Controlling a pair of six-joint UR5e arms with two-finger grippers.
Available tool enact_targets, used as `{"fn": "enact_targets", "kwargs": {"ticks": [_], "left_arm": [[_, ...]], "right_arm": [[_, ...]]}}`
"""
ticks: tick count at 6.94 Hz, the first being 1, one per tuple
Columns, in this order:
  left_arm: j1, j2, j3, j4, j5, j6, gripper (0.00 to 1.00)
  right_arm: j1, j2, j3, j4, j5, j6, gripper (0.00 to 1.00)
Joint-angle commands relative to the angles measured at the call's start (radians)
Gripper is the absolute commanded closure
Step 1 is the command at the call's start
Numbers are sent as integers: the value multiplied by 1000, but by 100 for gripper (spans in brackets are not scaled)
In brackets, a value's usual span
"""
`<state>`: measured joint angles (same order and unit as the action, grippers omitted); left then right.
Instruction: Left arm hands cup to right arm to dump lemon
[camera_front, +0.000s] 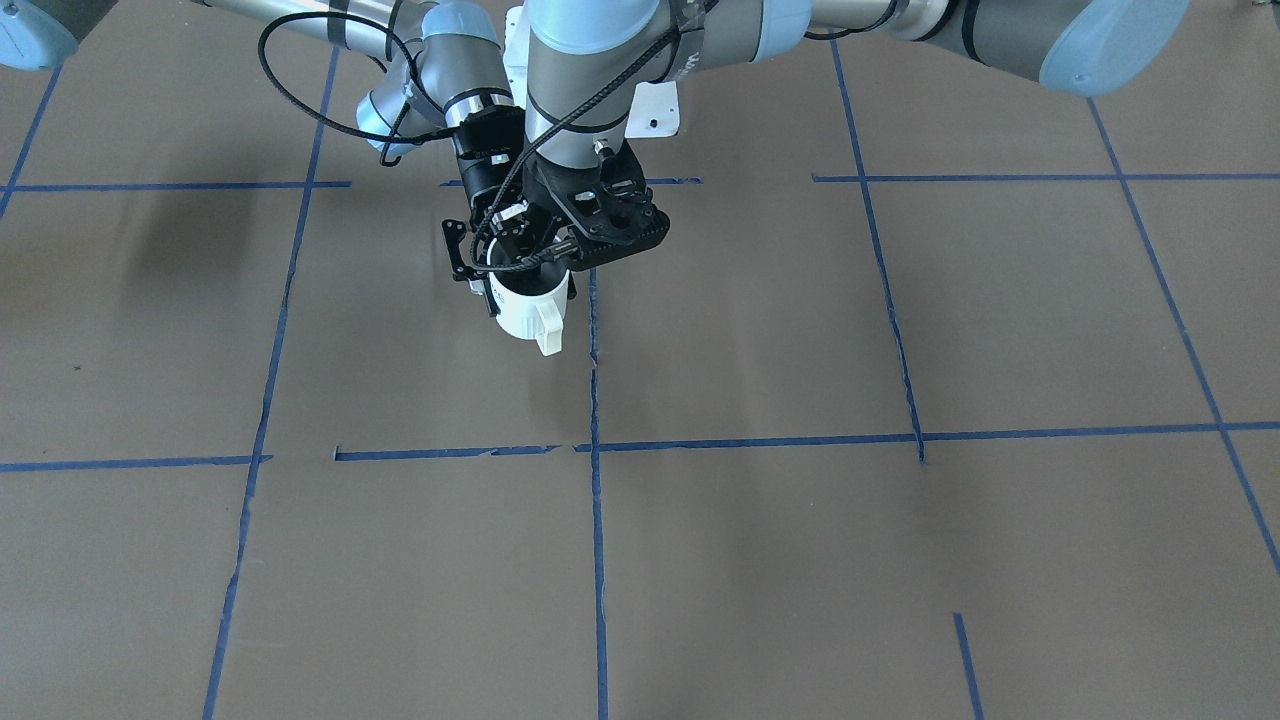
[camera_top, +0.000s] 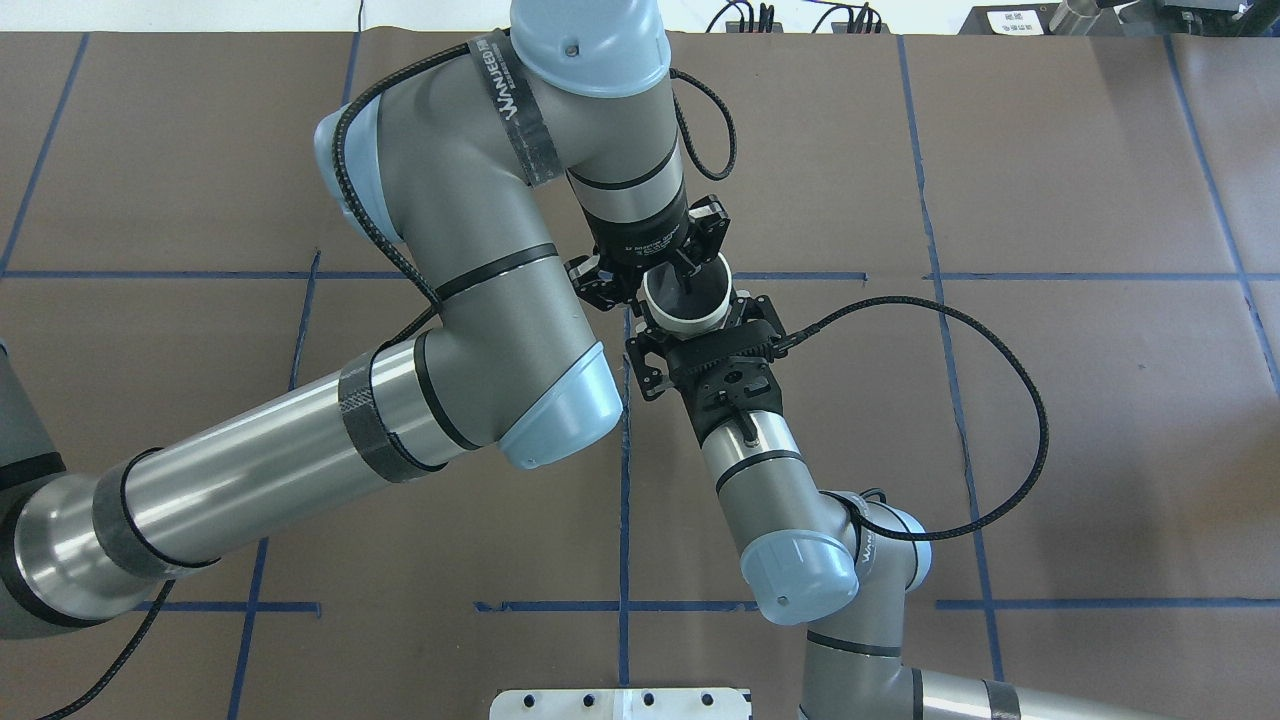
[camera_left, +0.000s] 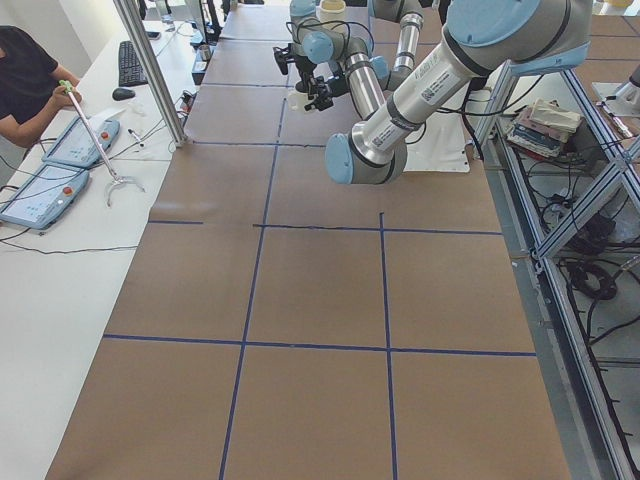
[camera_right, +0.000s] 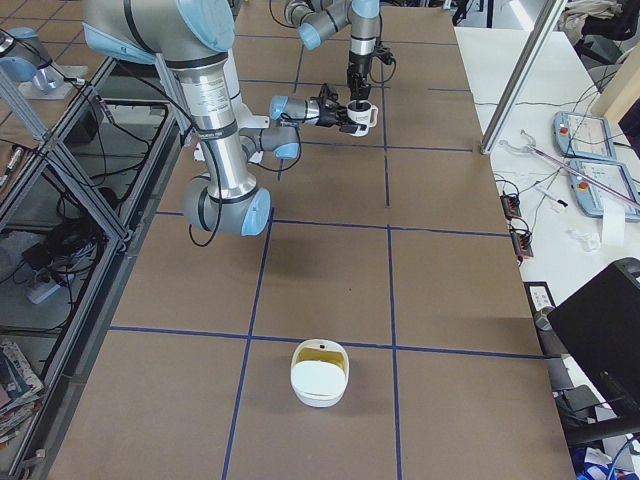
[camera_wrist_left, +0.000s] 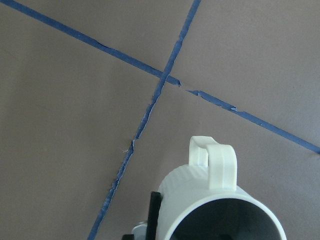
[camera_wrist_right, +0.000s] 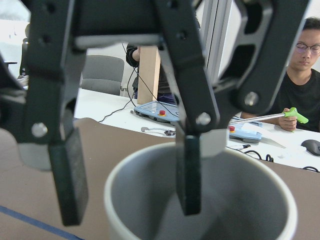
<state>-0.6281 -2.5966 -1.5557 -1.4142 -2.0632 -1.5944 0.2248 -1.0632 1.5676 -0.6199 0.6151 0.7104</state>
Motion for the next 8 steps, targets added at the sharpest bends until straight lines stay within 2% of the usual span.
{"fn": "enact_targets", "kwargs": {"ticks": [1, 2, 4, 5, 6, 8], "left_arm": [[1, 1, -1, 0, 0, -1, 62], [-1, 1, -1, 0, 0, -1, 70], [-1, 1, -3, 0, 0, -13, 100], [-1, 0, -3, 0, -2, -22, 100], [-1, -2, -15, -3, -2, -57, 100], [-2, -5, -20, -17, -2, -67, 100]], "right_arm": [[4, -1, 0, 2, 0, -2, 60], [7, -1, 0, 2, 0, -2, 58], [11, -3, 0, 2, 0, -2, 55], [11, -14, -1, -1, 2, -3, 38], [7, -21, -10, 5, -4, -2, 0], [-19, -31, -23, 12, -15, 3, 0]]}}
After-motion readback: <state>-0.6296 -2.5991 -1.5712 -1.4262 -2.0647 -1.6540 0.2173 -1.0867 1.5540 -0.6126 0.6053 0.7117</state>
